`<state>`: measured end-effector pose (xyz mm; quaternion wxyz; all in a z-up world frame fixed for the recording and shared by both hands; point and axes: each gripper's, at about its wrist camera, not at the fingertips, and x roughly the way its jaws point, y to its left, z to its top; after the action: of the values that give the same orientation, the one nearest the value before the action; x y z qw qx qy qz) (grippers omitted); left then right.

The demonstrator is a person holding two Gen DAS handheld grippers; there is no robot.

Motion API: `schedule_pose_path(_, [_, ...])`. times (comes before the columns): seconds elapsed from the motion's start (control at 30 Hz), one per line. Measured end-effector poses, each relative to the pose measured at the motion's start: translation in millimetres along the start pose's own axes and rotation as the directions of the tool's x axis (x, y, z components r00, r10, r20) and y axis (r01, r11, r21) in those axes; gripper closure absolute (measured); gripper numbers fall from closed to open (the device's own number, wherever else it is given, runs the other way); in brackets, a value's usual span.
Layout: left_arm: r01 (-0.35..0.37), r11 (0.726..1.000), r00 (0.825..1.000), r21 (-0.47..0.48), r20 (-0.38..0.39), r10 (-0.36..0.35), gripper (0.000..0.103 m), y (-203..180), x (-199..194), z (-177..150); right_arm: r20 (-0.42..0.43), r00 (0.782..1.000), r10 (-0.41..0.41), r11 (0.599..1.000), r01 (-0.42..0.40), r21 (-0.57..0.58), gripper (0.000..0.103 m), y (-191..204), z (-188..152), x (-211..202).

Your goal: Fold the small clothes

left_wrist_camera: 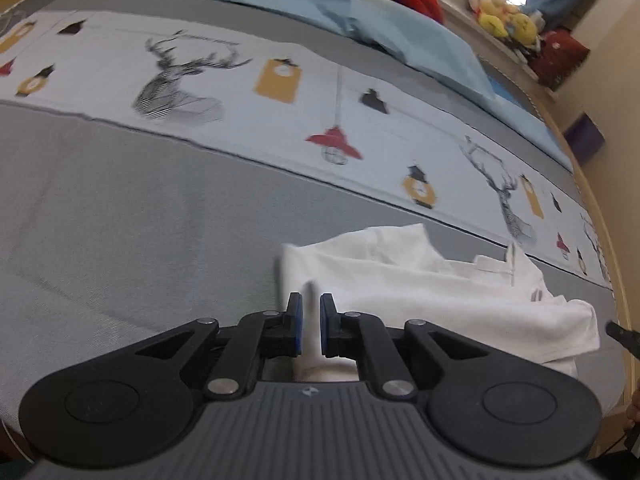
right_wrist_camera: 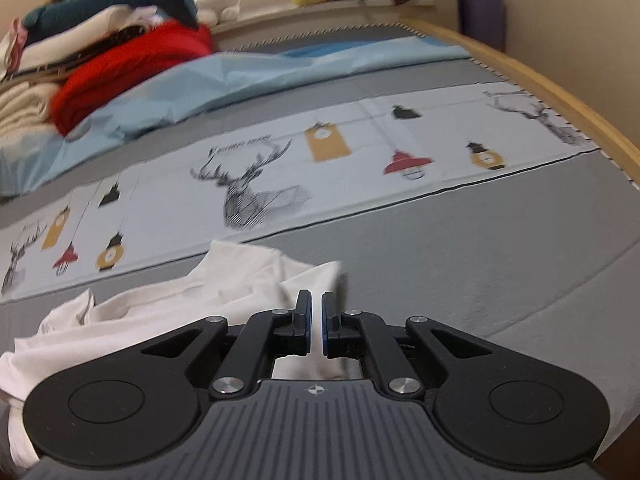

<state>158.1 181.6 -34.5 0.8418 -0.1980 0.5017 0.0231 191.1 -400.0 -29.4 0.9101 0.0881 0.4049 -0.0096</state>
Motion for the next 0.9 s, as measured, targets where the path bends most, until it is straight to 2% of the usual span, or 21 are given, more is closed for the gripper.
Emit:
schedule_pose_path(0.17, [-0.014,1.0,0.998,0.018,-0.066,0.016,0.09,23.7,0.8,-6.4,-0.041,0.999,0.022,0.999,-0.023,-0.03,0.099,-24.7,-11.0,-5.1])
schedule_pose_path(0.27, [-0.003,0.999,0.994,0.044,-0.107,0.007,0.081,26.0,5.8,-12.8,-0.079,0.996,0.039,0.994,-0.046,-0.095,0.099,-23.3,-19.2,-1.6])
schedule_pose_path(0.47, [0.022,0.985,0.984,0.17,-0.176,0.009,0.067,-2.3,21.6,-22.6,-0.178,0.98,0.089,0.976,-0.121,-0.179,0.098,2.2,-28.0,18.7])
schedule_pose_path(0.5, [0.029,0.982,0.983,0.188,-0.186,0.007,0.06,-7.3,24.3,-23.9,-0.185,0.977,0.102,0.974,-0.136,-0.18,0.097,6.6,-27.7,21.3])
schedule_pose_path(0.53, [0.038,0.979,0.982,0.202,-0.191,0.001,0.053,-12.5,26.2,-25.3,-0.187,0.976,0.111,0.973,-0.145,-0.177,0.091,10.3,-26.8,23.6])
schedule_pose_path(0.57, [0.045,0.976,0.982,0.213,-0.189,-0.004,0.05,-16.4,26.7,-26.0,-0.185,0.976,0.119,0.974,-0.151,-0.168,0.082,14.0,-24.8,25.8])
schedule_pose_path(0.6, [0.054,0.973,0.983,0.223,-0.184,-0.012,0.046,-20.1,26.9,-25.8,-0.179,0.976,0.128,0.975,-0.156,-0.156,0.079,16.0,-22.8,27.1])
schedule_pose_path(0.67, [0.057,0.971,0.985,0.232,-0.17,-0.018,0.045,-25.1,28.0,-24.2,-0.173,0.974,0.147,0.977,-0.171,-0.128,0.069,19.4,-19.5,30.6])
schedule_pose_path(0.77, [0.029,0.976,0.988,0.218,-0.156,0.006,0.054,-25.1,33.3,-19.2,-0.185,0.972,0.147,0.979,-0.169,-0.112,0.066,25.2,-16.5,39.7])
schedule_pose_path(0.83, [0.037,0.98,0.986,0.197,-0.165,-0.004,0.09,-23.8,36.8,-15.2,-0.178,0.972,0.153,0.98,-0.172,-0.096,0.066,28.0,-12.7,43.4])
schedule_pose_path(0.9, [0.04,0.98,0.989,0.193,-0.148,-0.011,0.098,-25.3,37.1,-11.3,-0.151,0.973,0.172,0.98,-0.185,-0.075,0.067,30.4,-7.3,45.0])
